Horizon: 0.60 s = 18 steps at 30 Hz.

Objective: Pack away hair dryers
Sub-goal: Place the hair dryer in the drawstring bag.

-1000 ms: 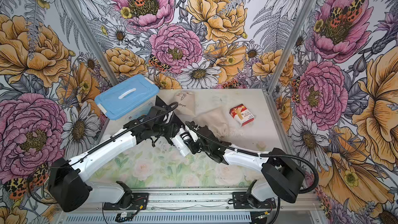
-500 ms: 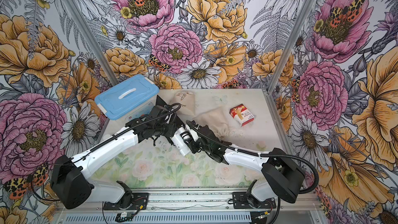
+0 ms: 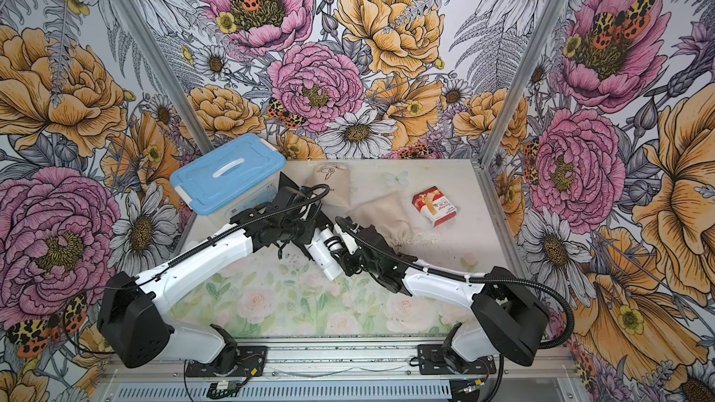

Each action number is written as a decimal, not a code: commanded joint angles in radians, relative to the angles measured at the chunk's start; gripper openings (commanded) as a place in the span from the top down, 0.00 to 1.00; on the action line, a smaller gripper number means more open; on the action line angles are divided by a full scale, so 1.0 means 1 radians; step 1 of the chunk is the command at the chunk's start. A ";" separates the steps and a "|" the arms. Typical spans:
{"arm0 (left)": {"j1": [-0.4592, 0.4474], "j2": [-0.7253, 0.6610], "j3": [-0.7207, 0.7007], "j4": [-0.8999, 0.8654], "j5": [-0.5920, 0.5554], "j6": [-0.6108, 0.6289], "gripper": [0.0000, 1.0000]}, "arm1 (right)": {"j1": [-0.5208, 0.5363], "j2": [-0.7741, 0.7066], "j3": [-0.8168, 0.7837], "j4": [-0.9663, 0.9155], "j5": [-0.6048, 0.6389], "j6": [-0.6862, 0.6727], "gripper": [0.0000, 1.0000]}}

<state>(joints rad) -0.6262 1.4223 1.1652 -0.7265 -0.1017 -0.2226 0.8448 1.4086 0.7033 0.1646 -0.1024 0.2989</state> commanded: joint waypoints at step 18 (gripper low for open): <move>-0.002 0.031 0.130 0.002 0.035 -0.006 1.00 | 0.004 -0.025 0.018 0.106 -0.017 0.013 0.95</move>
<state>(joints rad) -0.6327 1.4380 1.2652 -0.7338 -0.0917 -0.2279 0.8448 1.4086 0.7029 0.1703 -0.1066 0.2993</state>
